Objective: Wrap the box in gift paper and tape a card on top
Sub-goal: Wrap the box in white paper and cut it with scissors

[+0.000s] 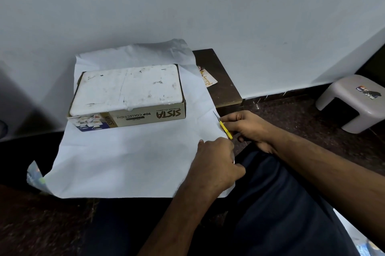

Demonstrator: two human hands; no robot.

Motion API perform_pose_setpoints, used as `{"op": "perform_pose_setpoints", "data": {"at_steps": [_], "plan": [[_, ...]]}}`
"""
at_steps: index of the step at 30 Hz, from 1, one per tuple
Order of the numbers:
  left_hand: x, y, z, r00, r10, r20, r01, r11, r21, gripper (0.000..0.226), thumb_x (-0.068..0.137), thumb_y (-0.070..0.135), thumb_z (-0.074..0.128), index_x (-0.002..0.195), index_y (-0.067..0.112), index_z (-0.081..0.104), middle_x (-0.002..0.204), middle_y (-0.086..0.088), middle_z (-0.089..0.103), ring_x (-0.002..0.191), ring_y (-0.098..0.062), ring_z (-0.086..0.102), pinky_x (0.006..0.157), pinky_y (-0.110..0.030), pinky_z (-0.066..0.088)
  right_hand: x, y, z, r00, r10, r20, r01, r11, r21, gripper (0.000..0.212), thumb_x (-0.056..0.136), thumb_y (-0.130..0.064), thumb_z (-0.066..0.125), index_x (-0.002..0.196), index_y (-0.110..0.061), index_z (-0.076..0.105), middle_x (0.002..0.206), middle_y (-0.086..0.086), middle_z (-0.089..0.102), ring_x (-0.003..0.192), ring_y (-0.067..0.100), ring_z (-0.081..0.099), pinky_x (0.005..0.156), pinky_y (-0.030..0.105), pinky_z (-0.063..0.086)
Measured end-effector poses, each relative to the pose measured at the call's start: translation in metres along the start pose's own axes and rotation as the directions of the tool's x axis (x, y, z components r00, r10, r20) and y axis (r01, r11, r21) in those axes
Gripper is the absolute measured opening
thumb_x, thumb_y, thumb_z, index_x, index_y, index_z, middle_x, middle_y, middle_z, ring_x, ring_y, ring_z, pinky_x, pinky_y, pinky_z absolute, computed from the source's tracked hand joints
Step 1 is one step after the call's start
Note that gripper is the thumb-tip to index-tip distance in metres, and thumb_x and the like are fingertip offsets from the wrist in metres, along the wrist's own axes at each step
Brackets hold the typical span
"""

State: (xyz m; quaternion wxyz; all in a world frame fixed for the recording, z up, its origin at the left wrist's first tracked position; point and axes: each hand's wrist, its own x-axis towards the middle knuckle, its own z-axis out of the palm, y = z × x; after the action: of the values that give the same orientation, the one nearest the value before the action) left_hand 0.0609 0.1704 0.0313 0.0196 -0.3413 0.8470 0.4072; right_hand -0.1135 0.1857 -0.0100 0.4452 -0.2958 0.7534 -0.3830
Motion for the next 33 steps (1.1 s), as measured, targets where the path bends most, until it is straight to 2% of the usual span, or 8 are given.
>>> {"op": "perform_pose_setpoints", "data": {"at_steps": [3,10,14,16,19,22,27,33], "plan": [[0.000,-0.002,-0.001,0.996,-0.053,-0.074,0.049,0.997,-0.056,0.028,0.082,0.024,0.073,0.110,0.016,0.077,0.083,-0.001,0.071,0.091,-0.022,0.066,0.084,-0.039,0.058,0.001,0.002,0.001,1.000,-0.009,0.009,0.009,1.000,-0.020,0.022,0.094,-0.010,0.065,0.111,-0.017,0.077,0.098,0.010,0.075,0.073,0.007,0.055,0.052,0.018,0.040],[0.007,-0.011,-0.005,0.981,-0.085,-0.176,0.070,0.994,-0.089,0.007,0.083,0.023,0.072,0.080,0.019,0.076,0.080,0.005,0.073,0.082,-0.015,0.068,0.090,-0.043,0.056,0.005,0.000,0.006,1.000,-0.020,0.002,0.020,1.000,-0.022,0.019,0.093,-0.014,0.065,0.108,-0.019,0.077,0.090,0.003,0.072,0.075,0.010,0.056,0.052,0.018,0.038],[0.009,-0.014,-0.010,0.984,-0.069,-0.164,0.033,0.976,-0.214,0.034,0.092,0.050,0.068,0.079,0.018,0.071,0.070,0.006,0.068,0.070,-0.008,0.063,0.069,-0.029,0.051,0.007,-0.001,0.010,1.000,-0.011,0.009,0.010,1.000,0.026,0.020,0.093,-0.013,0.066,0.108,-0.018,0.076,0.096,0.006,0.077,0.078,0.014,0.062,0.065,0.028,0.047],[0.012,-0.016,-0.012,0.978,-0.091,-0.187,0.040,0.964,-0.263,0.045,0.098,0.056,0.055,0.088,0.015,0.072,0.078,0.003,0.071,0.076,-0.011,0.066,0.075,-0.033,0.054,0.007,-0.003,0.011,1.000,-0.019,0.002,0.019,1.000,0.013,0.020,0.093,-0.013,0.065,0.108,-0.018,0.076,0.090,0.003,0.076,0.072,0.011,0.060,0.062,0.025,0.046],[0.024,-0.022,-0.015,0.955,-0.105,-0.277,0.084,0.993,-0.088,0.032,0.101,0.049,0.055,0.105,0.021,0.069,0.103,-0.001,0.073,0.097,-0.019,0.068,0.087,-0.037,0.056,0.006,-0.006,0.011,0.999,-0.032,0.010,0.032,0.999,-0.015,0.019,0.094,-0.016,0.064,0.107,-0.020,0.077,0.087,-0.002,0.073,0.063,0.004,0.056,0.053,0.019,0.039],[0.037,-0.020,-0.018,0.964,-0.119,-0.238,0.146,0.984,0.099,0.040,0.097,0.048,0.063,0.122,0.016,0.060,0.118,-0.005,0.067,0.108,-0.024,0.064,0.079,-0.033,0.048,0.005,-0.008,0.010,0.999,-0.027,0.026,0.026,0.999,0.037,0.019,0.095,-0.025,0.063,0.105,-0.017,0.078,0.082,0.000,0.070,0.068,0.008,0.055,0.054,0.023,0.036],[0.055,-0.012,-0.007,0.971,-0.174,-0.163,0.198,0.970,0.141,0.064,0.087,0.068,0.064,0.118,0.013,0.056,0.114,-0.005,0.065,0.107,-0.026,0.063,0.071,-0.030,0.040,0.011,-0.003,0.008,0.999,0.005,0.033,-0.008,0.995,0.098,0.016,0.091,-0.023,0.068,0.100,-0.017,0.080,0.102,0.020,0.075,0.084,0.022,0.063,0.079,0.039,0.052],[0.059,-0.016,0.007,0.970,-0.081,-0.231,0.158,0.927,0.339,0.056,0.099,0.064,0.044,0.109,0.013,0.063,0.105,-0.006,0.067,0.097,-0.025,0.066,0.066,-0.029,0.037,0.012,0.002,0.005,0.998,0.062,0.030,-0.064,0.996,0.056,0.019,0.093,-0.024,0.064,0.105,-0.019,0.078,0.086,0.004,0.069,0.063,0.011,0.055,0.056,0.022,0.047]]}}
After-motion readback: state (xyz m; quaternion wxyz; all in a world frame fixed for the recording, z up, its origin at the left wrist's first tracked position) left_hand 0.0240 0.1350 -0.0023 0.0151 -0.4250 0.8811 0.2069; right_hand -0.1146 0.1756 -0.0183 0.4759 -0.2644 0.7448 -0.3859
